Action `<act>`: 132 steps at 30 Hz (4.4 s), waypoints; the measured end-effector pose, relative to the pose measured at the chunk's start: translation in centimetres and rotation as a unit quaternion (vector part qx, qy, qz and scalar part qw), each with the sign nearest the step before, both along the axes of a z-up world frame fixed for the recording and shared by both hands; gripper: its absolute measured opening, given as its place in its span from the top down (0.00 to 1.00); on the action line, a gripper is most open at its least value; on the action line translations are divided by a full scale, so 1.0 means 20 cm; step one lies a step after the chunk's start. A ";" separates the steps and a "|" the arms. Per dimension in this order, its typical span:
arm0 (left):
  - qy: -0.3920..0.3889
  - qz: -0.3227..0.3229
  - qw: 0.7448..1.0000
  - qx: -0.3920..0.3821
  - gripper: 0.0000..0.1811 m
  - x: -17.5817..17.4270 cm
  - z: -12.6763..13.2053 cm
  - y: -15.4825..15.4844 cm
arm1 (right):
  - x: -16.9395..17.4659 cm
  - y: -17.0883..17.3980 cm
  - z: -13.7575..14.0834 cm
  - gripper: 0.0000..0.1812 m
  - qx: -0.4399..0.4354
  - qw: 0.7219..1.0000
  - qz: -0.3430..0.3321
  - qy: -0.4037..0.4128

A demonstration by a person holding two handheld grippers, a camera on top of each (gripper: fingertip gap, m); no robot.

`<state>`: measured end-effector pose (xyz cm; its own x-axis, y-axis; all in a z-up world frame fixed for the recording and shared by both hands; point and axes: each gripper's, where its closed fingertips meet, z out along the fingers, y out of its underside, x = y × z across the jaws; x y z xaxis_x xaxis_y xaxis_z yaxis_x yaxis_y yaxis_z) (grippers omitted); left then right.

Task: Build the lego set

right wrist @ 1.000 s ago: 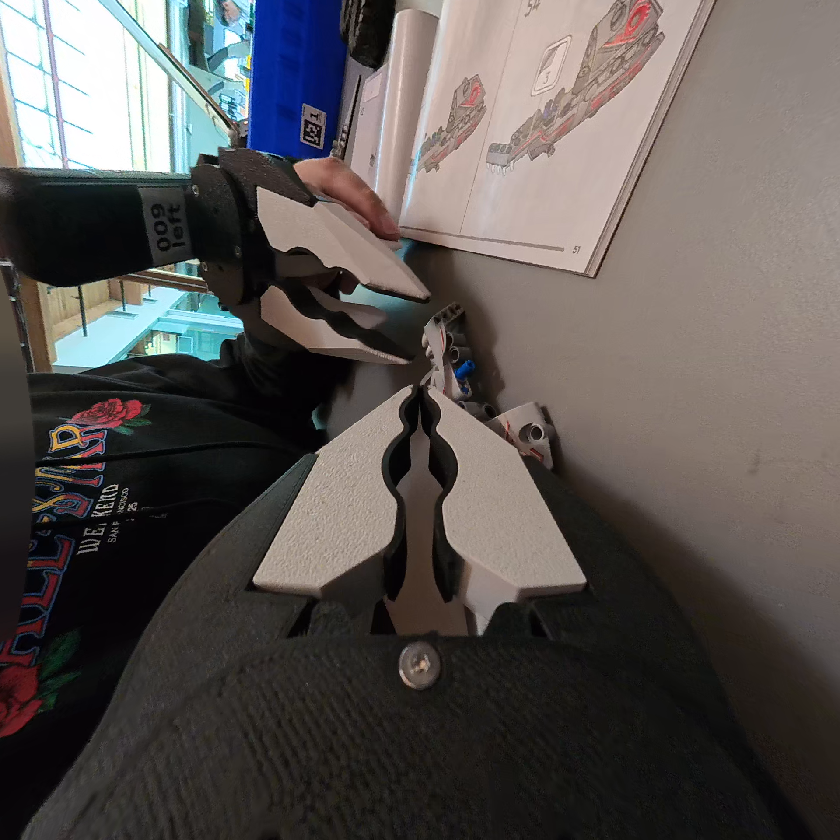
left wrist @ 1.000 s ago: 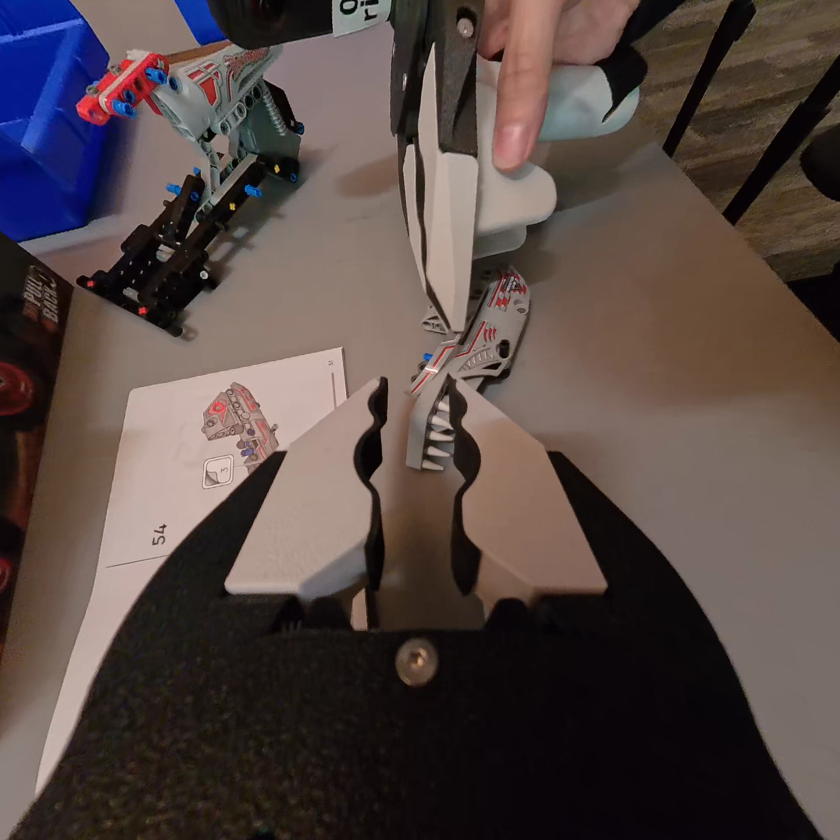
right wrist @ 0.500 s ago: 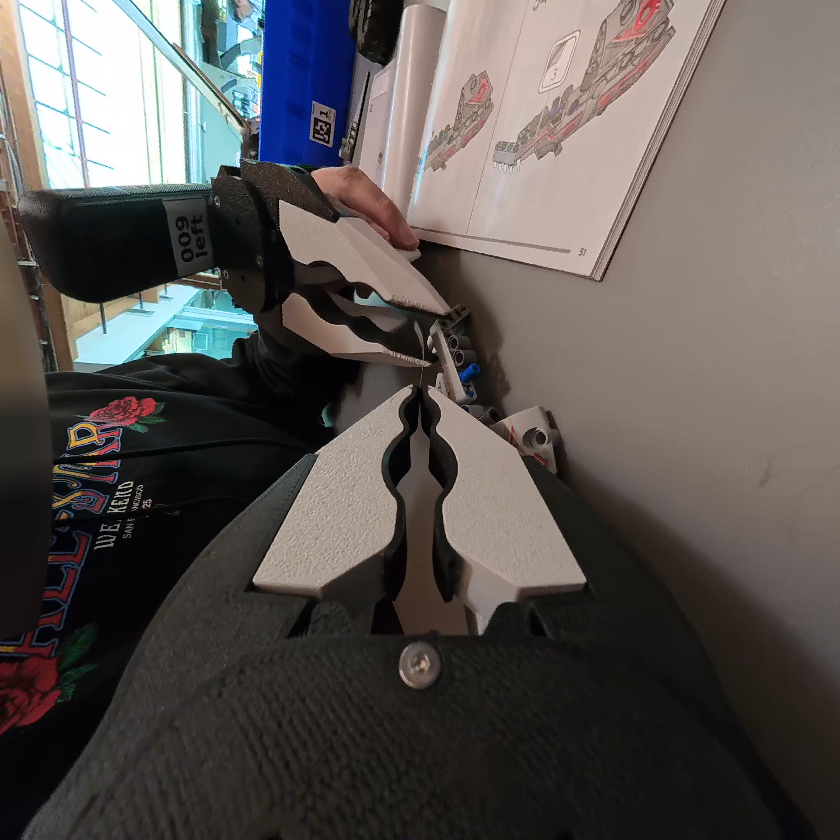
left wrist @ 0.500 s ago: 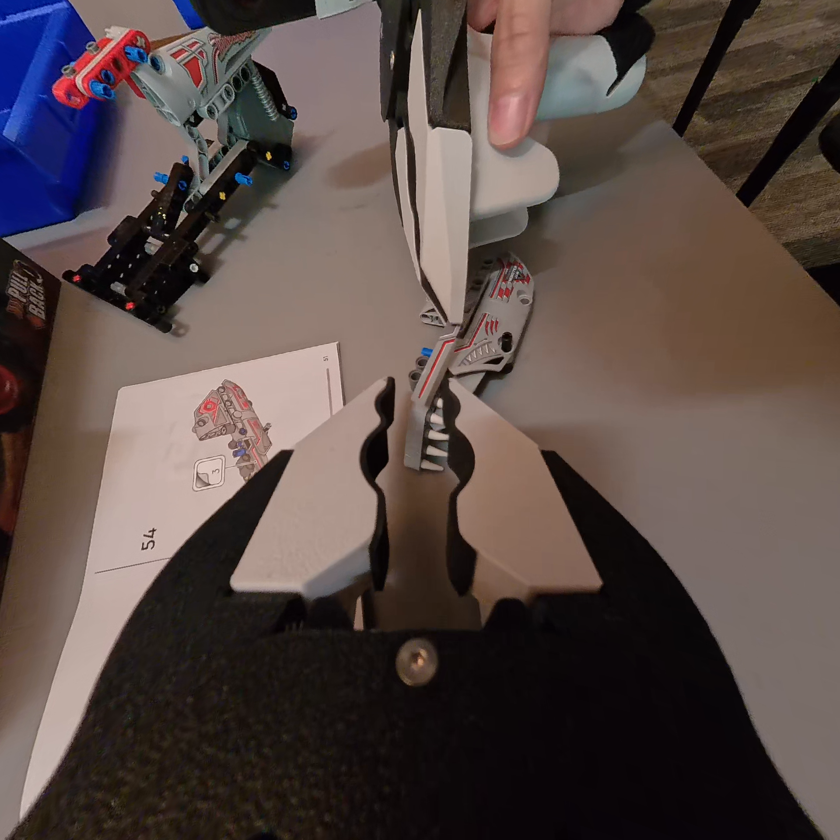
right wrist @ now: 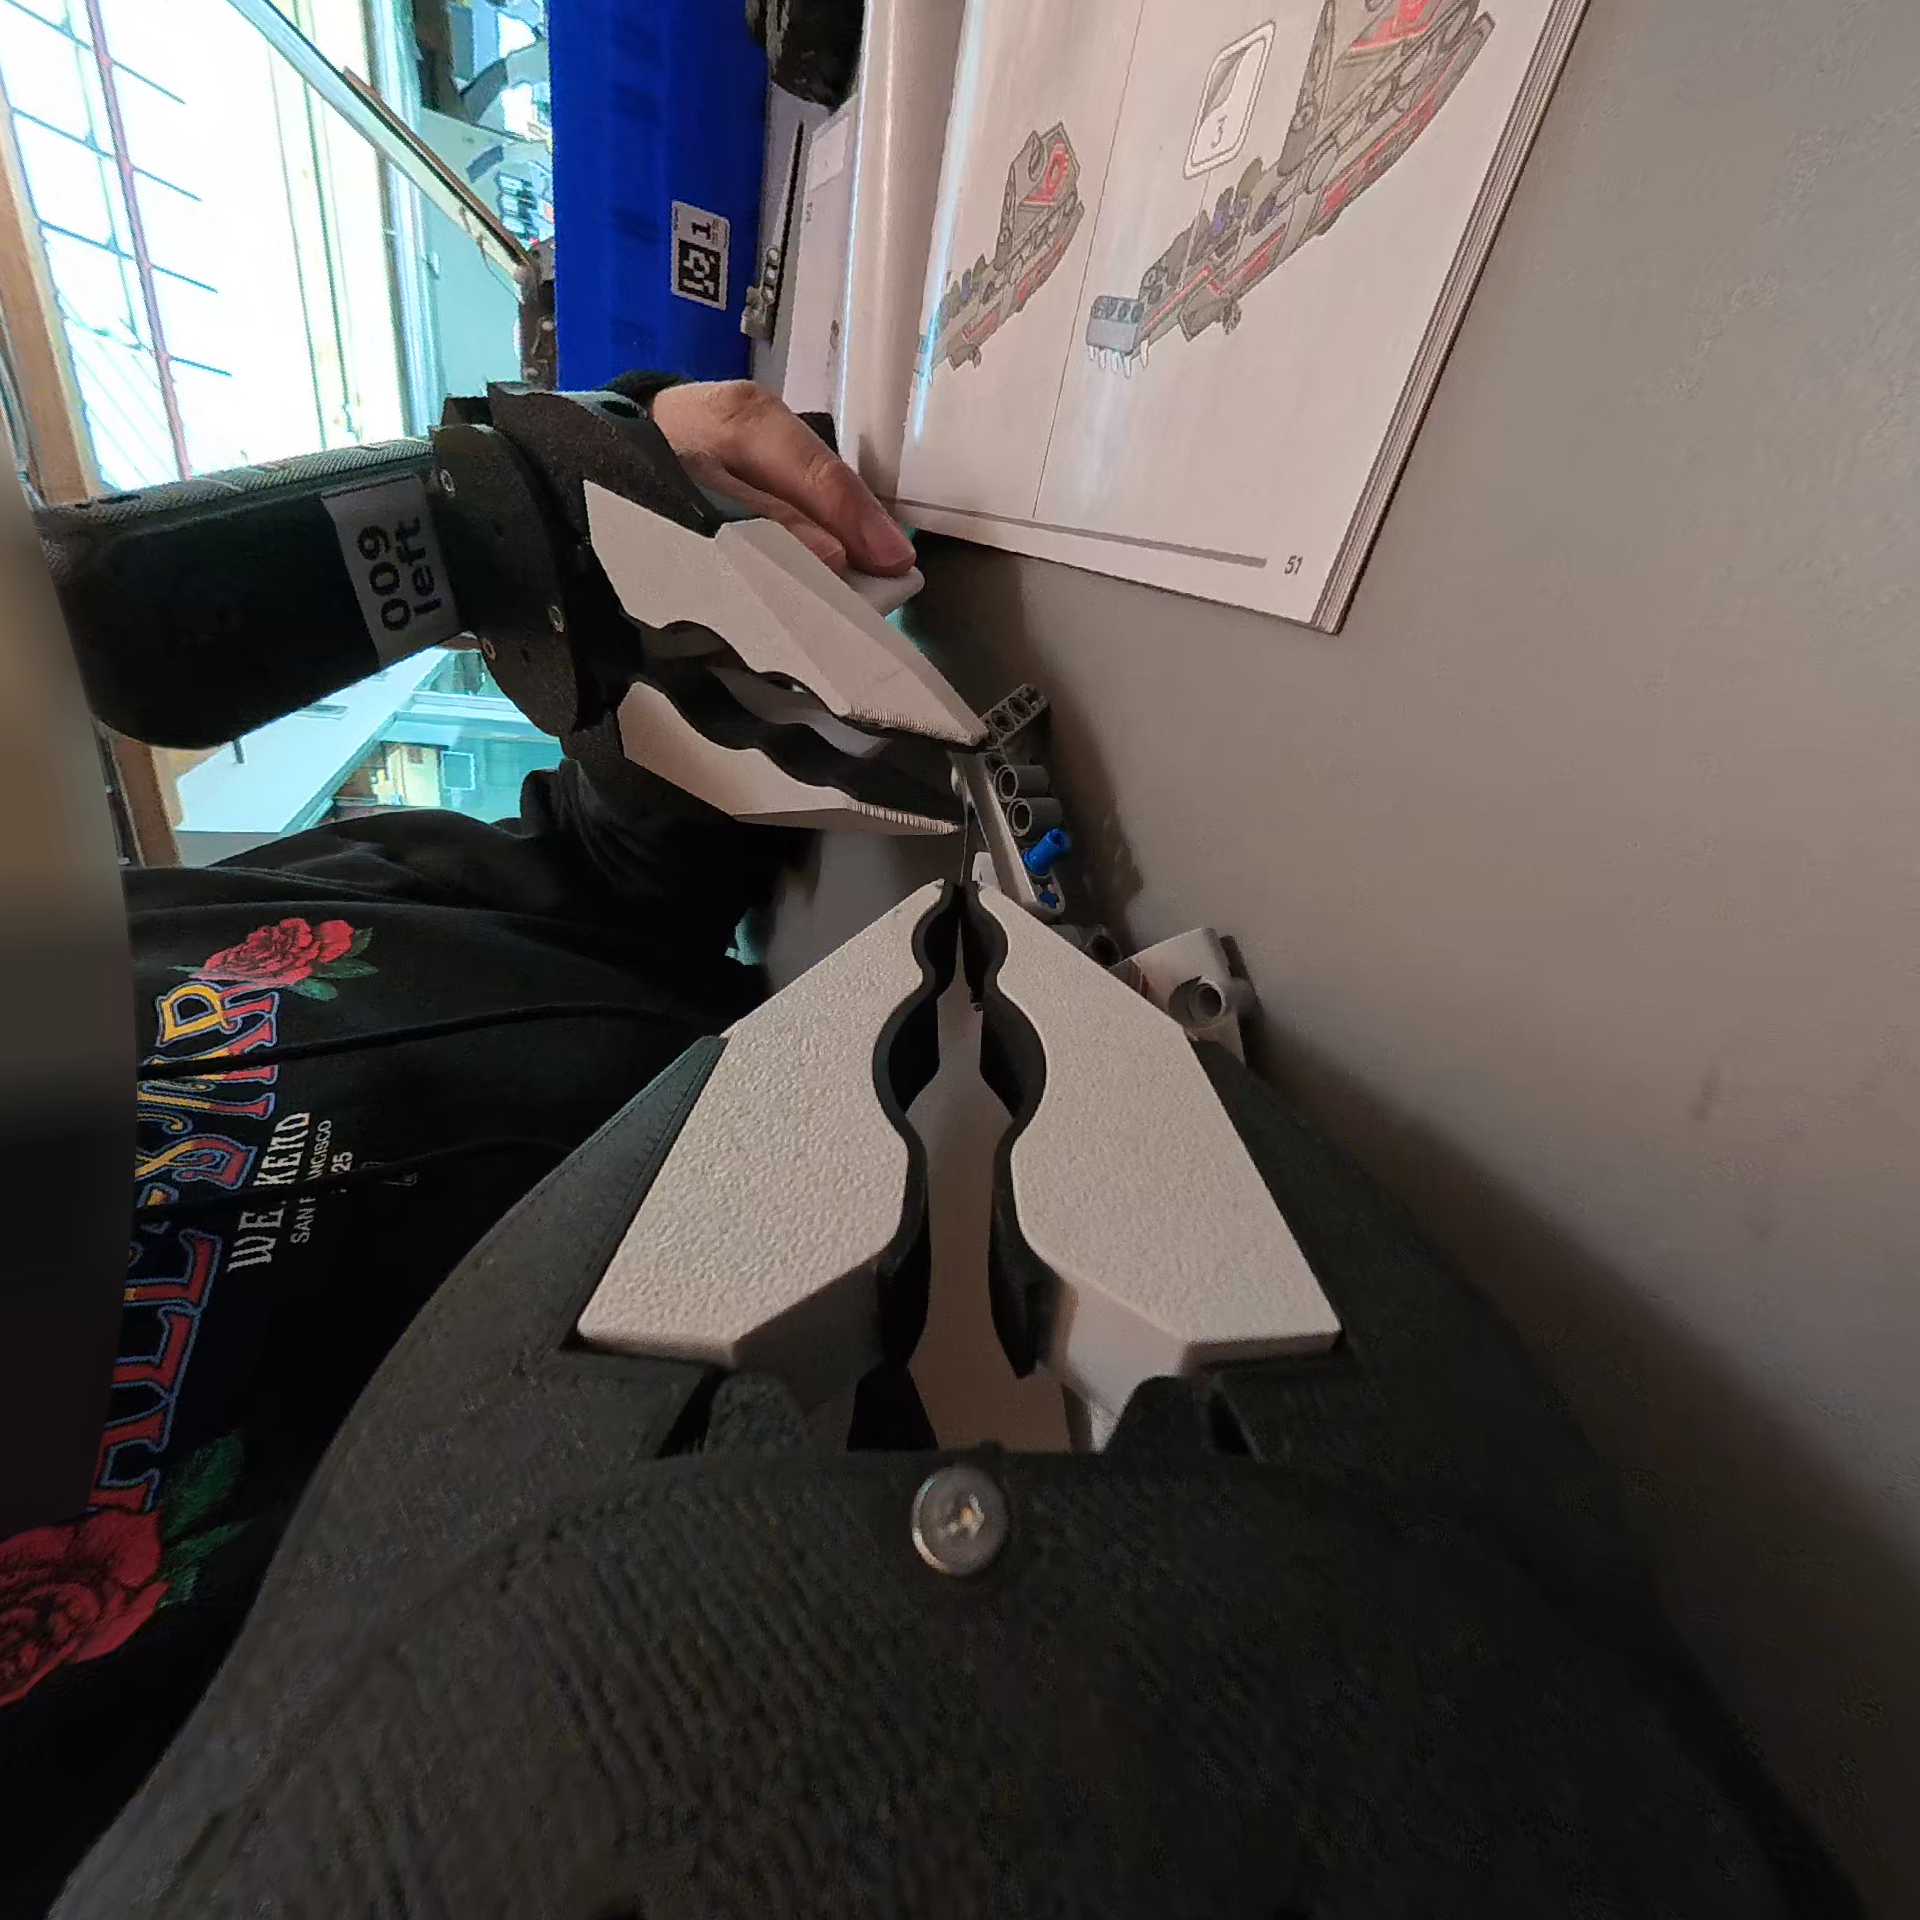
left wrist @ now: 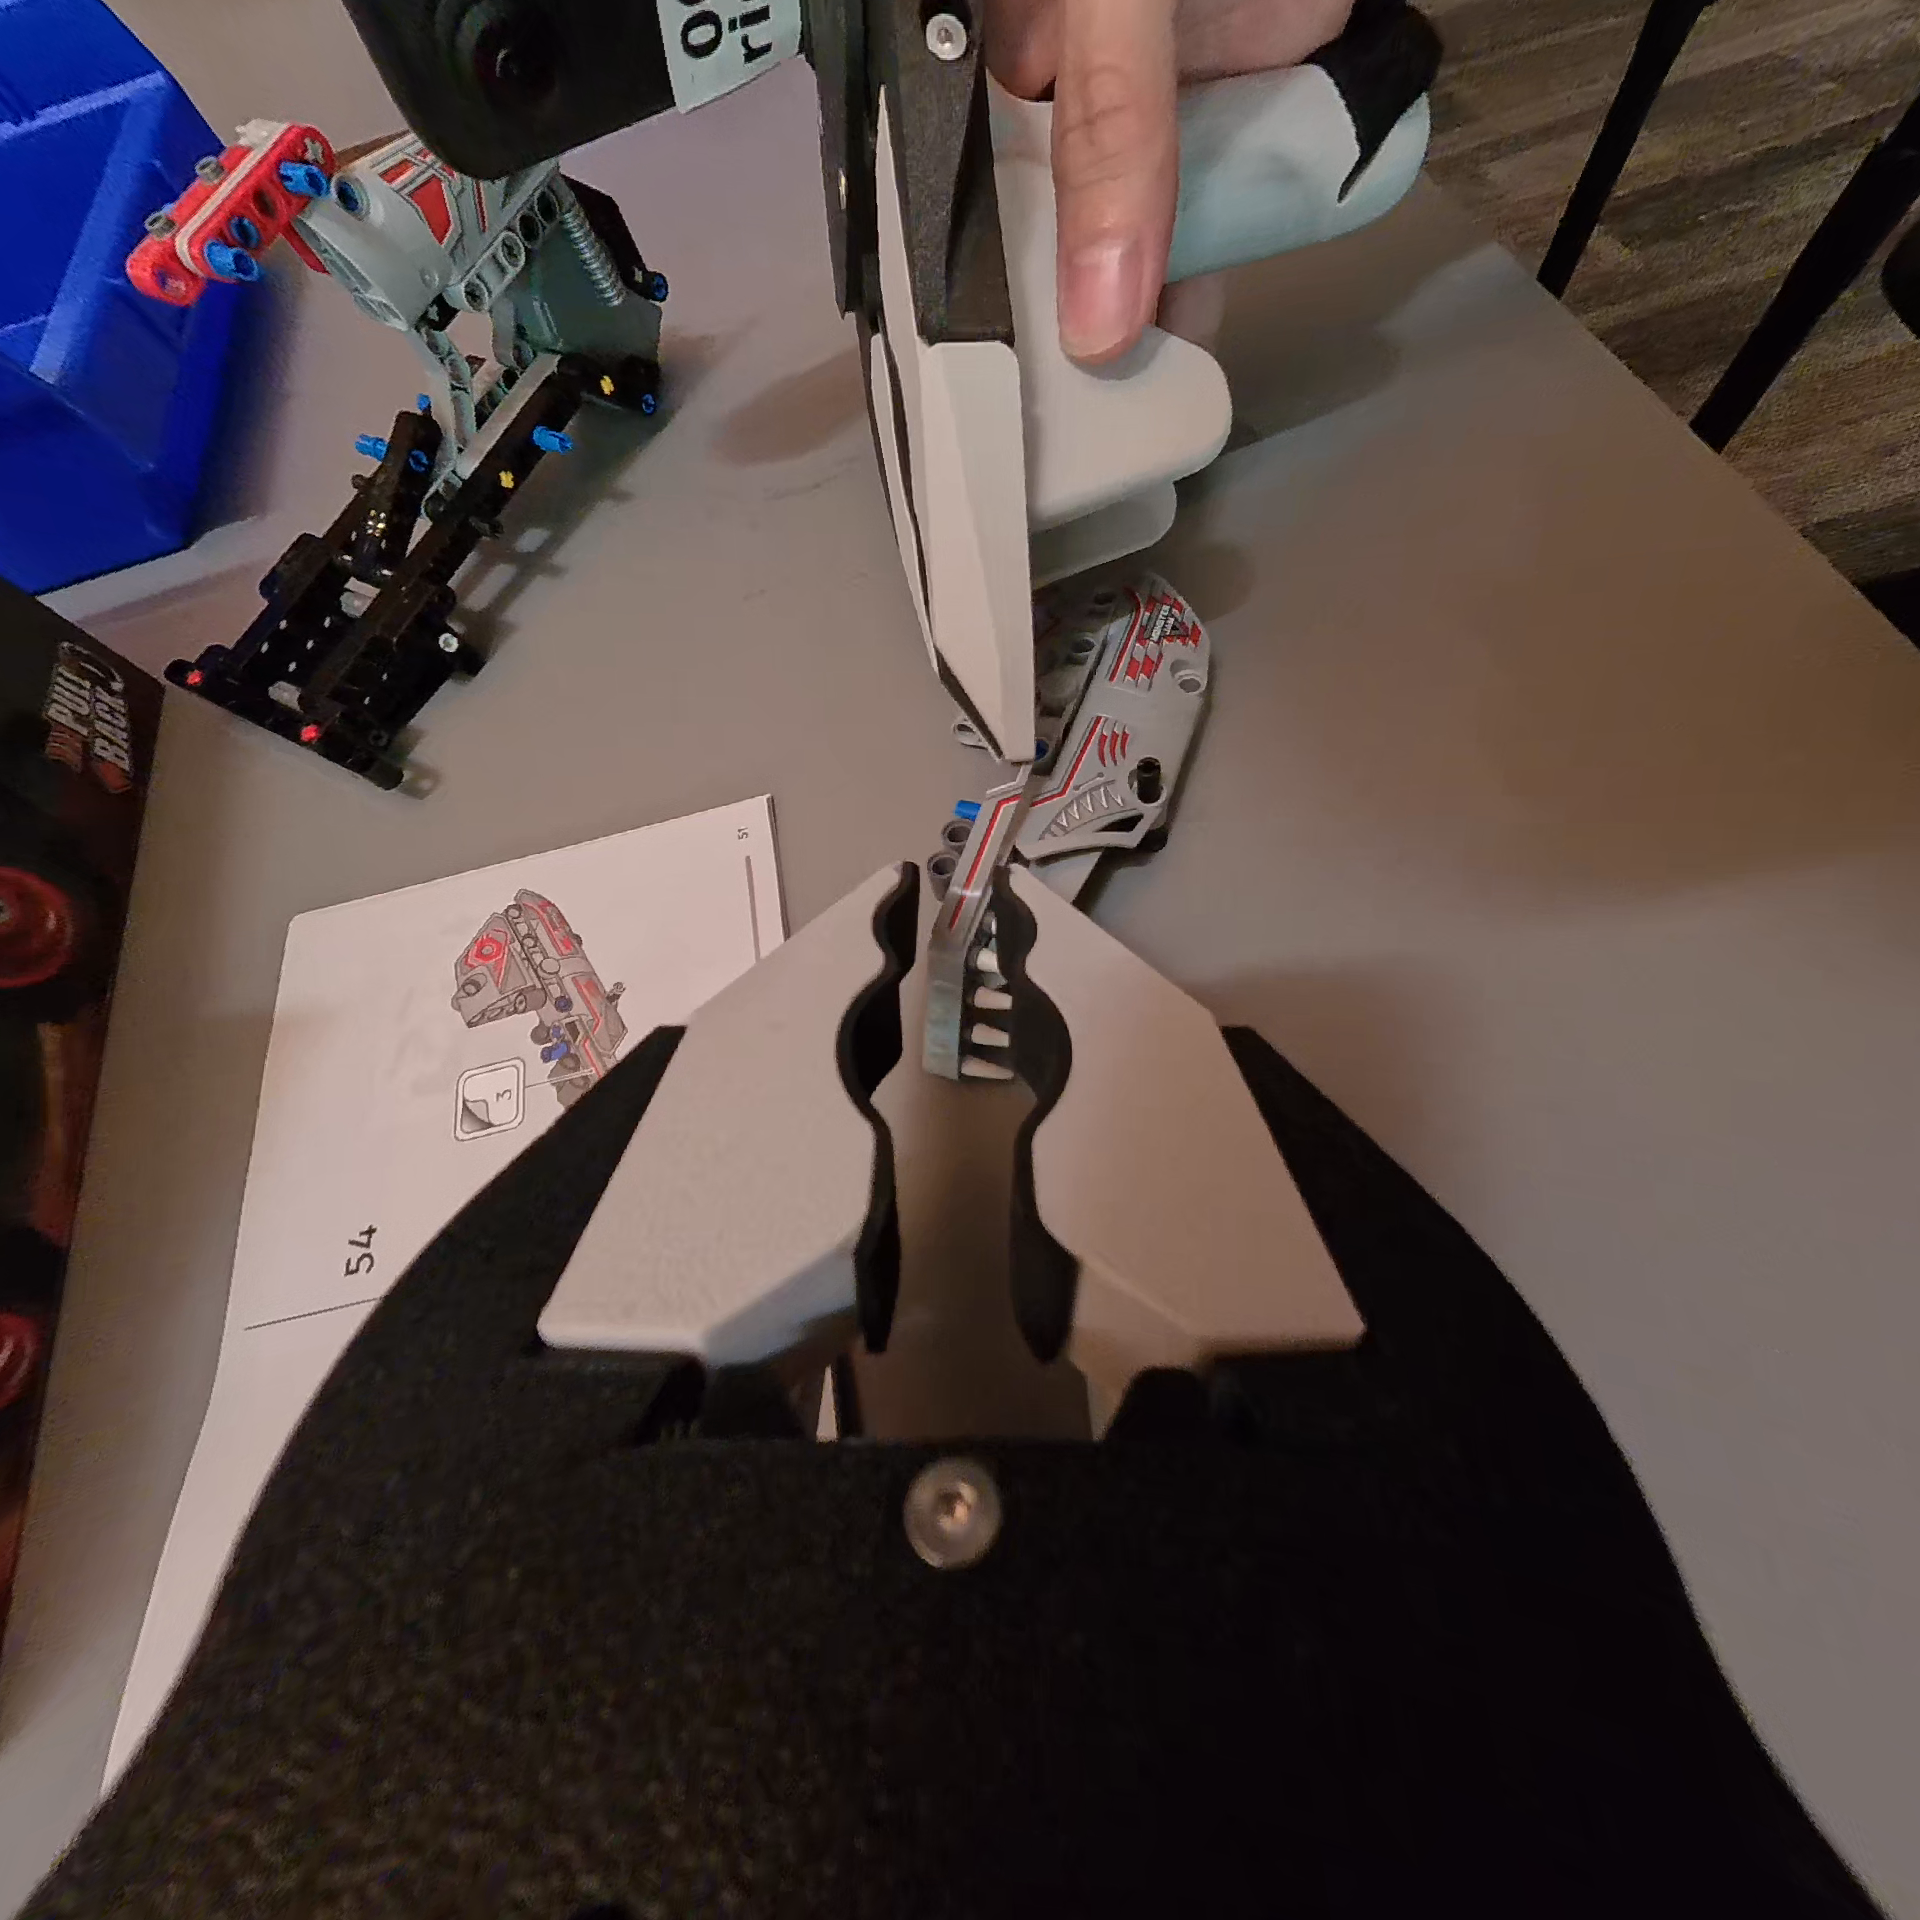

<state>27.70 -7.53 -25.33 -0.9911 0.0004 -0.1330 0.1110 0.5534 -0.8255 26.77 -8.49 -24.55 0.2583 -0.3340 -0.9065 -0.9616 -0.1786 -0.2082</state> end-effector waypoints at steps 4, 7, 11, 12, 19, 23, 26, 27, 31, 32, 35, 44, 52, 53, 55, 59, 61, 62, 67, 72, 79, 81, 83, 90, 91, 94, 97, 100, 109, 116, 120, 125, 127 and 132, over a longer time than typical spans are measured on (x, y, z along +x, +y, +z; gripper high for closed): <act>0.001 0.000 1.000 0.000 0.94 0.00 0.00 0.00 | 0.00 0.00 0.00 1.00 -0.002 1.000 0.002 0.000; 0.002 0.000 1.000 0.000 0.94 0.00 0.00 0.00 | 0.00 0.00 -0.01 1.00 -0.005 1.000 0.000 0.001; 0.001 0.000 1.000 0.001 0.94 0.00 0.00 0.00 | 0.00 0.00 -0.01 1.00 -0.006 1.000 0.000 0.001; 0.001 0.000 1.000 0.001 0.94 0.00 0.00 0.00 | 0.00 0.00 -0.01 1.00 -0.006 1.000 0.000 0.001; 0.003 0.000 1.000 0.001 0.95 0.00 0.00 0.00 | 0.01 0.00 -0.02 1.00 -0.012 1.000 -0.001 0.002; 0.002 -0.001 1.000 0.002 0.95 0.00 0.00 0.00 | 0.00 0.00 -0.02 1.00 -0.016 1.000 0.005 0.001; 0.003 0.000 1.000 0.002 0.95 0.00 0.00 0.00 | 0.00 0.00 -0.03 1.00 -0.019 1.000 0.003 0.002; 0.003 -0.001 1.000 0.002 0.95 -0.01 0.00 0.00 | 0.00 0.00 -0.03 1.00 -0.020 1.000 0.003 0.002; 0.004 -0.002 1.000 0.008 0.95 -0.01 -0.02 0.00 | 0.00 -0.01 -0.03 1.00 -0.019 1.000 0.007 0.001; 0.004 -0.002 1.000 0.009 0.95 -0.01 -0.02 0.00 | 0.00 -0.01 -0.03 1.00 -0.019 1.000 0.004 0.001; 0.004 -0.002 1.000 0.009 0.95 -0.01 -0.02 0.00 | 0.00 -0.01 -0.03 1.00 -0.018 1.000 0.004 0.002; 0.006 0.002 1.000 0.006 0.96 0.00 -0.02 0.01 | 0.01 -0.01 -0.03 1.00 -0.022 1.000 0.000 -0.002; 0.006 0.006 1.000 0.005 0.96 0.01 -0.02 0.01 | 0.01 -0.01 -0.03 1.00 -0.022 1.000 -0.005 -0.003; 0.006 0.007 1.000 0.005 0.96 0.01 -0.02 0.01 | 0.01 -0.02 -0.03 1.00 -0.021 1.000 -0.006 -0.002; 0.008 0.009 1.000 0.003 0.96 0.01 -0.01 0.01 | 0.01 -0.01 -0.03 1.00 -0.020 1.000 -0.007 -0.002; 0.020 0.015 1.000 0.004 0.95 0.02 -0.02 0.01 | 0.01 -0.01 -0.03 1.00 -0.021 1.000 -0.009 -0.002; 0.026 0.021 0.999 0.004 0.93 0.02 -0.02 0.01 | 0.02 -0.02 -0.03 1.00 -0.020 1.000 -0.013 -0.002; 0.032 0.023 0.999 0.004 0.93 0.02 -0.02 0.01 | 0.02 -0.02 -0.03 1.00 -0.019 1.000 -0.012 -0.001; 0.068 0.037 0.997 0.002 0.94 0.03 -0.02 0.01 | 0.02 -0.02 -0.02 1.00 -0.016 1.000 -0.013 -0.002; 0.078 0.041 0.996 0.001 0.94 0.03 -0.02 0.02 | 0.01 -0.01 -0.02 1.00 -0.016 1.000 -0.011 -0.001; 0.077 0.039 0.996 0.002 0.94 0.03 -0.02 0.02 | 0.03 -0.01 -0.01 1.00 -0.006 1.000 -0.018 0.002; 0.077 0.039 0.996 0.002 0.93 0.03 -0.02 0.02 | 0.03 0.00 0.01 1.00 0.002 1.000 -0.020 -0.001; 0.077 0.039 0.996 0.002 0.93 0.03 -0.02 0.02 | 0.03 0.00 0.02 1.00 0.015 1.000 -0.023 -0.001; 0.059 0.034 0.998 0.001 0.92 0.02 -0.02 0.02 | 0.03 0.00 0.03 1.00 0.017 0.999 -0.031 -0.015; 0.052 0.029 0.998 -0.003 0.92 0.02 -0.01 0.02 | 0.03 0.00 0.03 1.00 0.015 0.999 -0.034 -0.015; 0.014 0.018 1.000 -0.010 0.91 0.03 0.03 0.02 | 0.04 -0.01 0.04 1.00 0.023 0.999 -0.035 -0.008; -0.038 0.009 0.999 -0.013 0.90 0.04 0.08 0.03 | 0.03 -0.01 0.04 1.00 0.028 0.999 -0.029 -0.007; -0.092 0.005 0.996 0.003 0.91 0.05 0.09 0.04 | 0.03 0.00 0.05 1.00 0.028 0.999 -0.025 -0.015; -0.164 -0.024 0.984 0.065 0.92 0.03 0.03 0.04 | 0.02 0.02 0.04 1.00 0.023 0.999 -0.012 -0.020; -0.186 -0.038 0.978 0.087 0.94 0.04 0.05 0.02 | 0.04 0.04 0.05 1.00 0.023 0.999 -0.009 -0.023; -0.185 -0.045 0.977 0.093 0.95 0.03 0.05 0.01 | 0.04 0.04 0.04 1.00 0.022 0.999 -0.012 -0.027; -0.187 -0.052 0.975 0.104 0.94 0.03 0.04 0.01 | 0.04 0.02 0.05 1.00 0.028 0.999 -0.020 -0.027; -0.181 -0.051 0.976 0.105 0.93 0.03 0.04 0.02 | 0.04 0.02 0.05 1.00 0.027 0.999 -0.022 -0.028; -0.129 -0.039 0.988 0.080 0.90 0.06 0.05 0.05 | 0.03 0.03 0.05 1.00 0.022 0.999 -0.019 -0.033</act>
<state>28.82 -6.44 -24.26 -0.9205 0.1160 -0.3731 0.3530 0.6561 -0.6670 27.38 -7.87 -23.55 0.3053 -0.3052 -0.9020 -0.9516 -0.1320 -0.2774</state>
